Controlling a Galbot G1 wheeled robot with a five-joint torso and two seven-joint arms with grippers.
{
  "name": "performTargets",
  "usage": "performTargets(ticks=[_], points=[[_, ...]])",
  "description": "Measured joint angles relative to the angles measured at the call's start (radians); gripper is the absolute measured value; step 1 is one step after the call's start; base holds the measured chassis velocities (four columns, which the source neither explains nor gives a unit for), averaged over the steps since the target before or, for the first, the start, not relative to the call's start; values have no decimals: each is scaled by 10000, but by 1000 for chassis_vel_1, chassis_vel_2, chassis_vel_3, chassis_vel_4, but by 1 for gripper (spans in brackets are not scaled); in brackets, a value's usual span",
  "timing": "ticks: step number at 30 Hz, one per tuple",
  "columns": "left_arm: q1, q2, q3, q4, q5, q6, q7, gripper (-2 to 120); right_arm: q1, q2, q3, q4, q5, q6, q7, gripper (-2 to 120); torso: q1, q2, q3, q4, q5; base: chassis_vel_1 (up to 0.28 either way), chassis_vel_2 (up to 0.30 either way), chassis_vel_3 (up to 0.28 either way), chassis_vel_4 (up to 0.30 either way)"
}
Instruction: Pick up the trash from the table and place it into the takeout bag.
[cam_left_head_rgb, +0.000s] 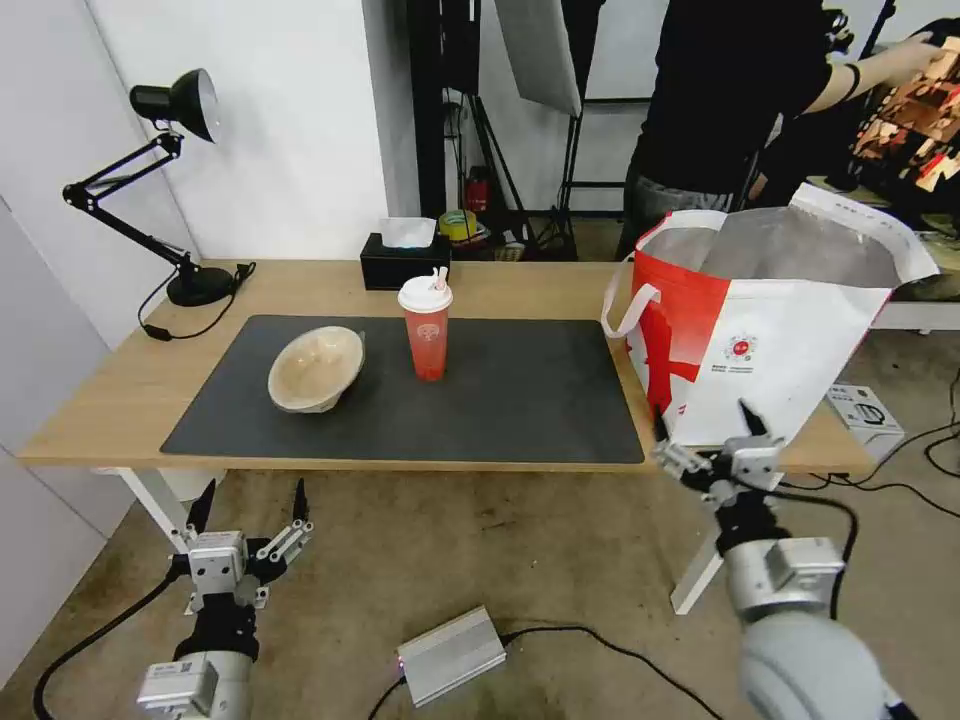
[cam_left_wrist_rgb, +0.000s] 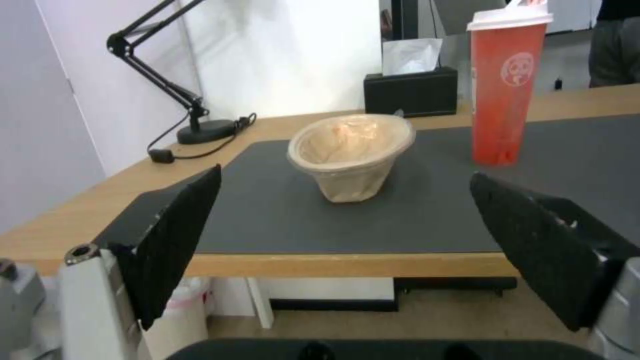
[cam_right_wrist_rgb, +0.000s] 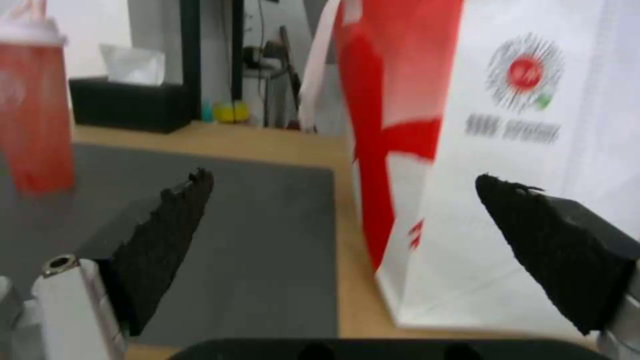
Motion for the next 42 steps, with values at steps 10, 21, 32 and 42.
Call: performTargets(ticks=[10,21,32,42], points=[[8,39,-26,108,-13,-79,-1,100,-280,92,-337,-910,-546,667,241,100,0,0,0,0,1,0,0,0,0],[-21,58,-29,174,-13,-91,-3,100,-705,131,-337,-1243,-852,1178,584,99,0,0,0,0,1,0,0,0,0],[-48,58,-45,188,-29,-95,-5,100,-1141,241,-337,-1046,-965,1365,856,99,0,0,0,0,0,0,0,0,0],[-61,45,-29,199,-30,-95,-5,100,-1277,281,-446,-1066,-946,1444,1066,99,0,0,0,0,1,0,0,0,0]])
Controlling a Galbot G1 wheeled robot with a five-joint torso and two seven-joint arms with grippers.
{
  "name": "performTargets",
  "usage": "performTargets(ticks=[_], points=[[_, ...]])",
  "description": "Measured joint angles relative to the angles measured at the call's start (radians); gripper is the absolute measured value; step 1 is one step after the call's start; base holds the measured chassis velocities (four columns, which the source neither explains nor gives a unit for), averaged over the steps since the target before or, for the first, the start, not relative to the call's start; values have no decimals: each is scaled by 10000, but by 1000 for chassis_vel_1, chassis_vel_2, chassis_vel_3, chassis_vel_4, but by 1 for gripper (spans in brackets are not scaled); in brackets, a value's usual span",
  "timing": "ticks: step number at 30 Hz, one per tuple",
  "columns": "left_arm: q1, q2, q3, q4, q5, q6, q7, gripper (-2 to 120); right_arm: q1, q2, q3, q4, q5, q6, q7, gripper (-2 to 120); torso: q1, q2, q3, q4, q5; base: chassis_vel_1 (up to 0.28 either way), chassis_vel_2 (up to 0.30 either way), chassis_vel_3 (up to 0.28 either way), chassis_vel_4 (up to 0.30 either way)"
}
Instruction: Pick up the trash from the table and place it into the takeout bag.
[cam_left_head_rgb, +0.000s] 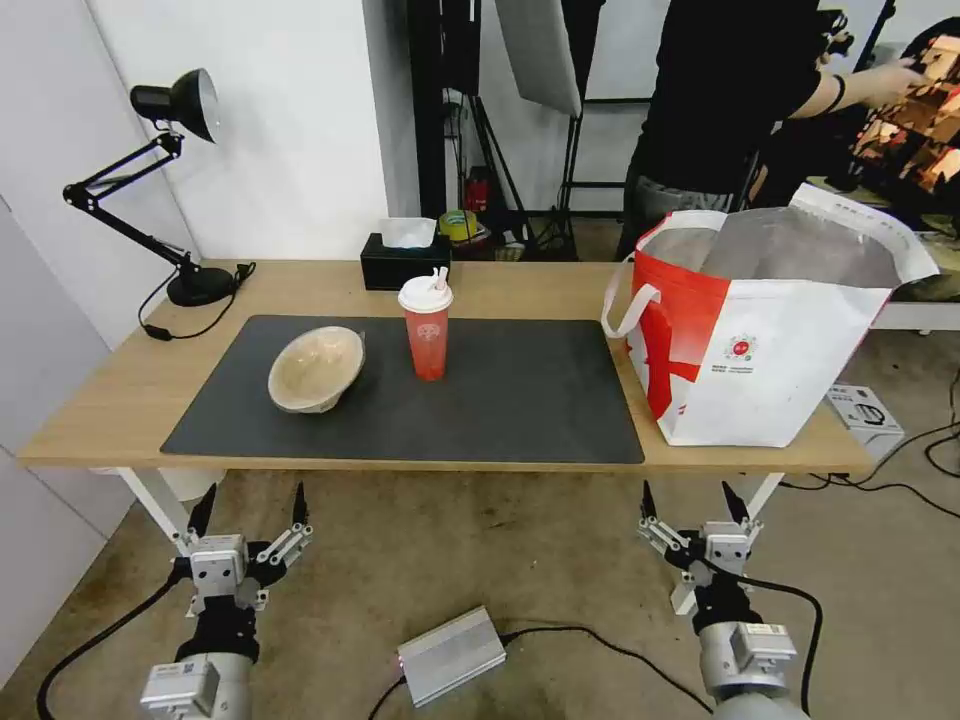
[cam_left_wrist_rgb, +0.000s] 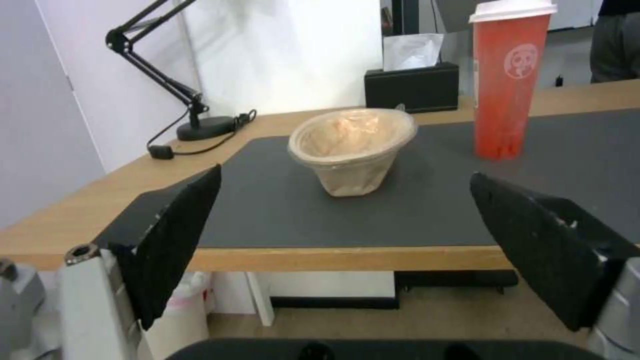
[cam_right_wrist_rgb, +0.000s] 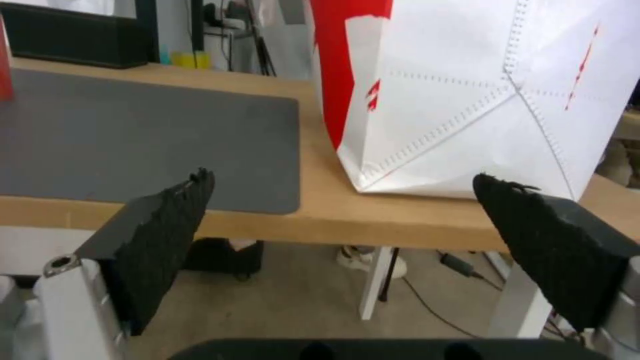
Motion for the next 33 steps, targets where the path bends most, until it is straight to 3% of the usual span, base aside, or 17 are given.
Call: performTargets(ticks=[20,33], points=[[-5,1,12,-33,6,0,0,100,398,-139,-305,218,155,0,-283,100,0,0,1,-2,0,0,0,0,0],[-128,107,166,-81,28,75,24,100,2827,-1510,-1144,1349,1752,-716,-1457,100,0,0,1,0,1,0,0,0,0]])
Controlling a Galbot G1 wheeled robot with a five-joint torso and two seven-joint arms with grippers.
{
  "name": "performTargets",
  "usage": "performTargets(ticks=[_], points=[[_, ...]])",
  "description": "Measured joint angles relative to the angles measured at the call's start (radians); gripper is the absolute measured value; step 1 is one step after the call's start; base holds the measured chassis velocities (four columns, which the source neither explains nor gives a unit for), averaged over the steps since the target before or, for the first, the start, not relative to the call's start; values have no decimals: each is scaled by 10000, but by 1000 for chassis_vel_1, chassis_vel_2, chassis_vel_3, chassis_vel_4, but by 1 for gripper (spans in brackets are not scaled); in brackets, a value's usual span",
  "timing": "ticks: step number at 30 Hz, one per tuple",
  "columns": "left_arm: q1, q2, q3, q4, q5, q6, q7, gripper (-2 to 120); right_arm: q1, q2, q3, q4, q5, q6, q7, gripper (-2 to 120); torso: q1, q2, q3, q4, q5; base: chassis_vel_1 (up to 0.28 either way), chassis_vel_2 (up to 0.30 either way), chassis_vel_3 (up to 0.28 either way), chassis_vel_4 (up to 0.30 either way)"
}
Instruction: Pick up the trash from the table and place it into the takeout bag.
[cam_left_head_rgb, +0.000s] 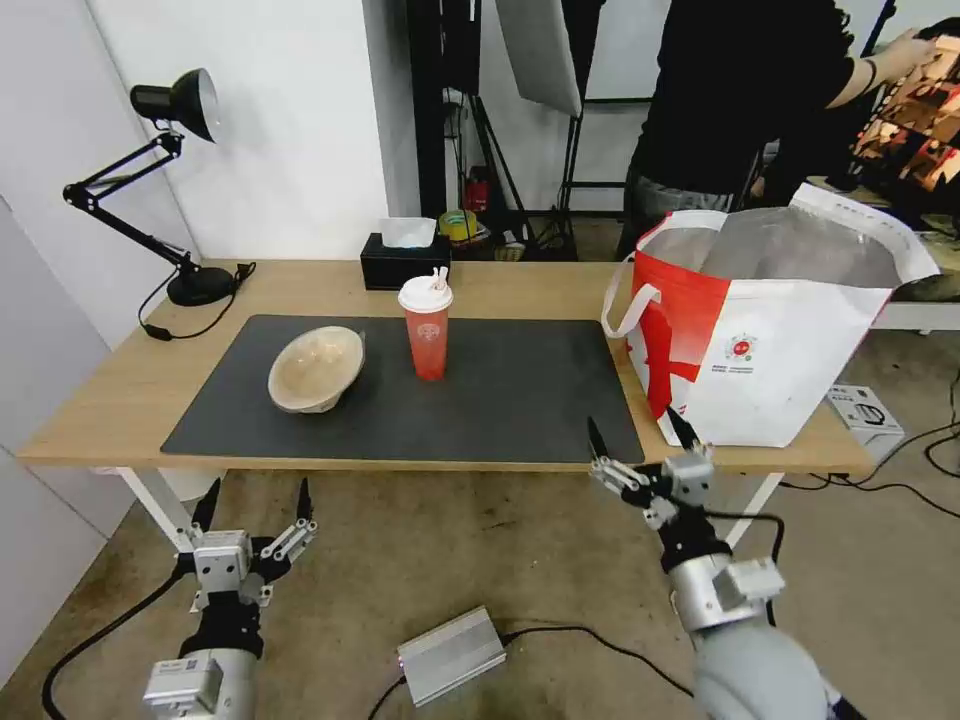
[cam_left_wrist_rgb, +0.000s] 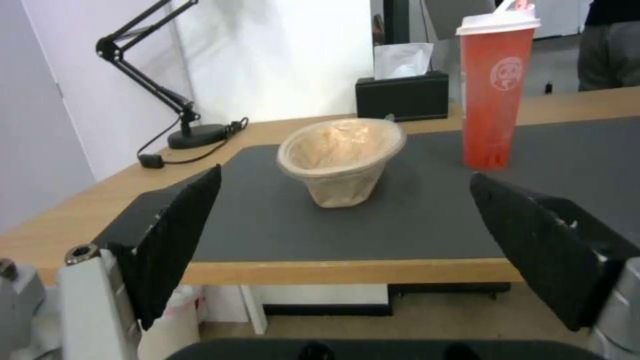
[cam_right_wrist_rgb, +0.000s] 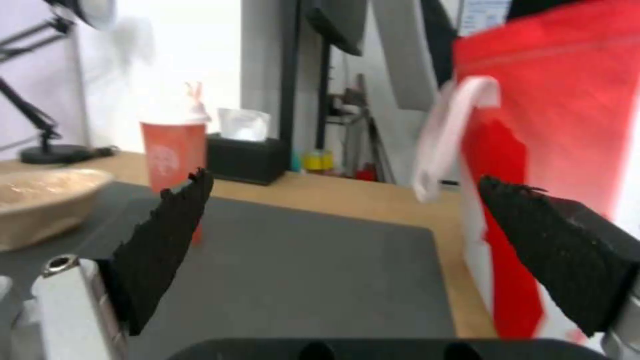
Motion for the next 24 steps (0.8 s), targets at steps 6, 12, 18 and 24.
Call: performTargets(ticks=[6,12,18,24], points=[[-119,108,98,58,1,89,27,100,908,-398,-308,-4,883,-306,-266,100,0,0,-1,1,-1,0,0,0,0],[-186,138,150,95,3,199,89,100,2501,-860,-1265,-366,1947,-454,-541,100,1,-1,0,1,0,0,0,0,0],[-188,132,116,98,27,204,97,100,4476,-1208,-2538,-837,3125,-860,-947,100,0,-1,0,0,0,0,0,0,0],[-166,91,44,101,33,202,97,100,6308,-1243,-3683,-1305,4367,-1860,-1304,100,0,-1,0,0,-1,0,0,0,0]])
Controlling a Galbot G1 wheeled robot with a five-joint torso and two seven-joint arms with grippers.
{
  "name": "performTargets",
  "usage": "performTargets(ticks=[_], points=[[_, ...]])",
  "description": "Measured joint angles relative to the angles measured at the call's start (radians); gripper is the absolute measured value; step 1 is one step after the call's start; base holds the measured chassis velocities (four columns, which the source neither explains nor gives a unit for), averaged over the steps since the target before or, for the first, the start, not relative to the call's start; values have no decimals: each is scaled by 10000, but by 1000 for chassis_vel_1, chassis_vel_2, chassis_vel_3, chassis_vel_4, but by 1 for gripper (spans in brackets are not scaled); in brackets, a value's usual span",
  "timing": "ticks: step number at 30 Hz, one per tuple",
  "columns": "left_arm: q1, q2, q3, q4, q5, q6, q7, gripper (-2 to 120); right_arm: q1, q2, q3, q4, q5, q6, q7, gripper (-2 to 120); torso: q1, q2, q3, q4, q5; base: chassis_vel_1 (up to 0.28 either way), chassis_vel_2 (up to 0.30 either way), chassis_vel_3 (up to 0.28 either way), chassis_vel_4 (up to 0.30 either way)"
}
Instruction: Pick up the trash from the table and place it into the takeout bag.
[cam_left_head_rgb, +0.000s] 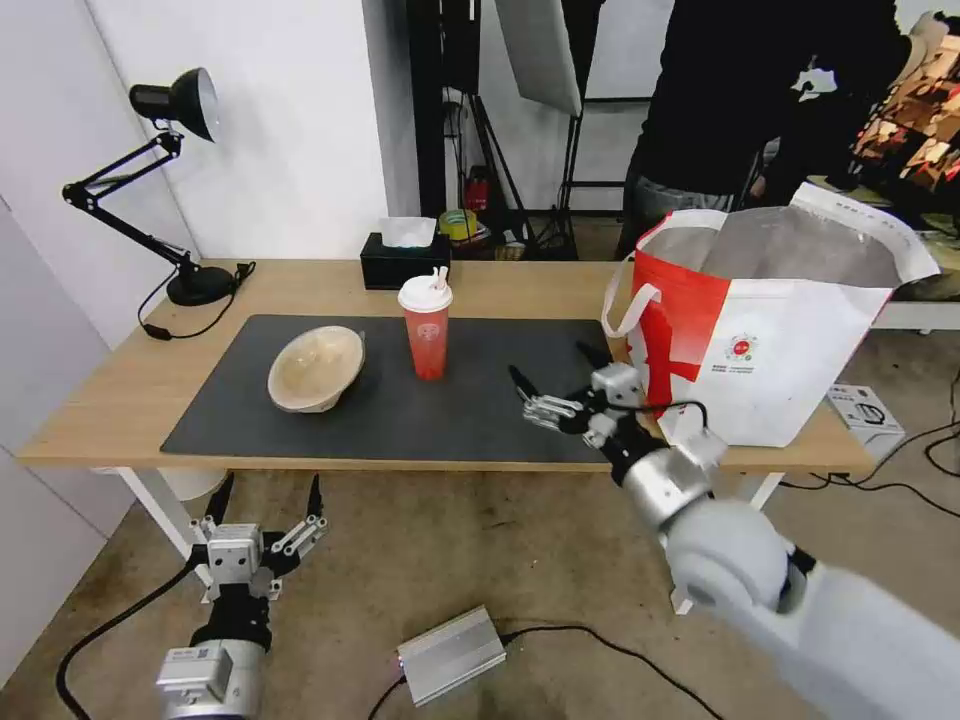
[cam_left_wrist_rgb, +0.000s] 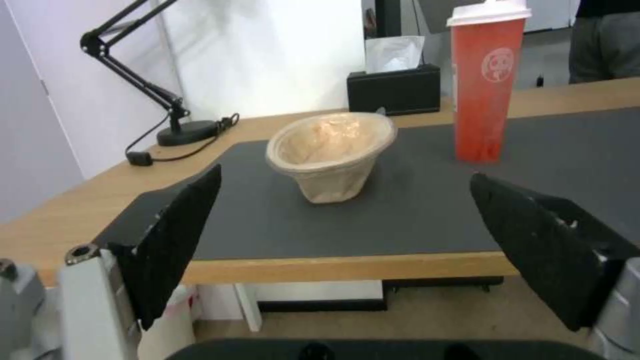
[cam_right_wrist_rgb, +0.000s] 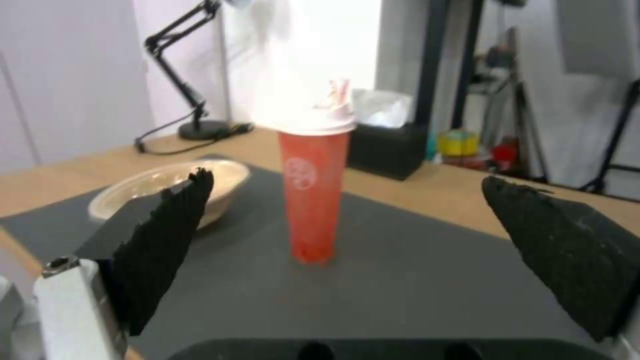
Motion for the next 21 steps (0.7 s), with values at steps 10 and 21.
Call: performTargets(ticks=[10,21], points=[[-7,45,-174,12,-36,-18,-15,100,2439,563,-1558,-948,1369,-690,-158,100,1,0,1,2,-1,0,0,0,0],[-10,48,-203,30,-45,-31,-28,100,3602,1158,-2693,-1713,2275,-945,-261,100,0,0,0,0,0,0,0,0,0]])
